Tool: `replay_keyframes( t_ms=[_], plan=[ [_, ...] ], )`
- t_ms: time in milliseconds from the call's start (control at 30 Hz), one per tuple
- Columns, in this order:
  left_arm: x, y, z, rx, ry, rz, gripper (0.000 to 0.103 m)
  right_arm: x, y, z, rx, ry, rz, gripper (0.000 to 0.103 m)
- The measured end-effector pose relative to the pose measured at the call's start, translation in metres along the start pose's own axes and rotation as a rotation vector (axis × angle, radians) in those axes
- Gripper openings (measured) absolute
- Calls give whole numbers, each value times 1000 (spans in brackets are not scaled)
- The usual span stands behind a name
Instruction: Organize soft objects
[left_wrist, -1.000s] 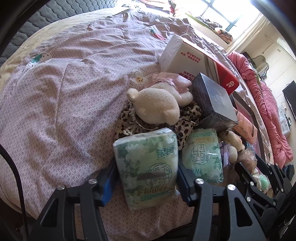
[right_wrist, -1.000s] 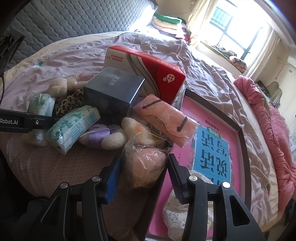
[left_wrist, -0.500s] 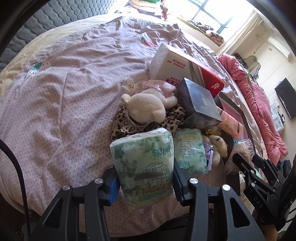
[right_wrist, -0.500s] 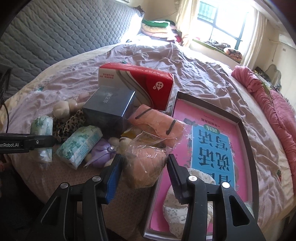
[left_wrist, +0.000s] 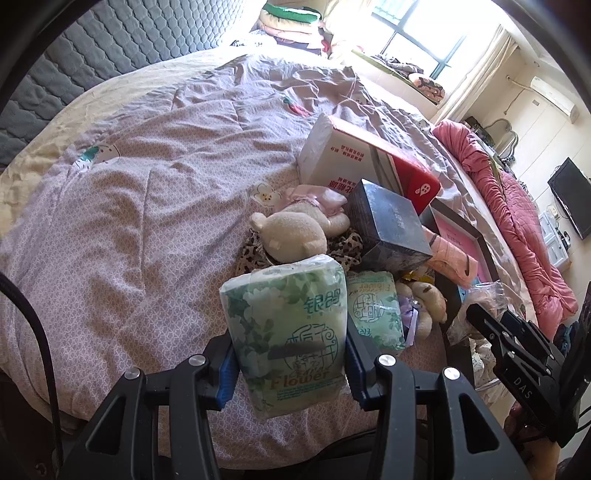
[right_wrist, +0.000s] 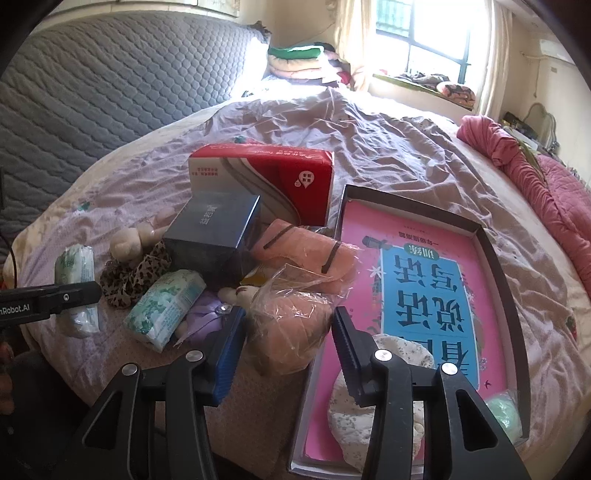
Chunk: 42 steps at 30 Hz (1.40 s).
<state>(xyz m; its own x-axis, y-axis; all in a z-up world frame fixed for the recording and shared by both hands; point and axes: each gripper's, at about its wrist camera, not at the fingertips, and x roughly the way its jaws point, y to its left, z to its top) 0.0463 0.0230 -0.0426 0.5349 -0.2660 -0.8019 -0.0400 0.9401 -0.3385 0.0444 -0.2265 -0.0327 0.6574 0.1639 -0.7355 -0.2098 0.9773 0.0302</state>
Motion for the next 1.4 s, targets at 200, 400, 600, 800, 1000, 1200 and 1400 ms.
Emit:
replay_keyframes(
  t_ms=[200,400,600,800,1000,1200,1400],
  plan=[
    [-8,-6,0,28,-30,8,48,-9,-6,4,33,-31,8,49],
    [-16,-17,-2,72,-59,20,48,-18,-5,6,36,-51,18,49],
    [-21,-24,-4,93,-63,31,48,-29,-8,7,50,-76,29,49],
    [-32,-34,-3,104,-72,25,48,-40,-10,8,55,-100,39,49],
    [-39,-45,-3,118,-76,28,48,-50,-13,7,64,-118,51,49],
    [-41,-63,-4,160,-71,34,48,-62,-16,7,70,-140,55,49],
    [-46,-86,-7,215,-77,43,48,-75,-25,8,93,-167,64,49]
  ],
)
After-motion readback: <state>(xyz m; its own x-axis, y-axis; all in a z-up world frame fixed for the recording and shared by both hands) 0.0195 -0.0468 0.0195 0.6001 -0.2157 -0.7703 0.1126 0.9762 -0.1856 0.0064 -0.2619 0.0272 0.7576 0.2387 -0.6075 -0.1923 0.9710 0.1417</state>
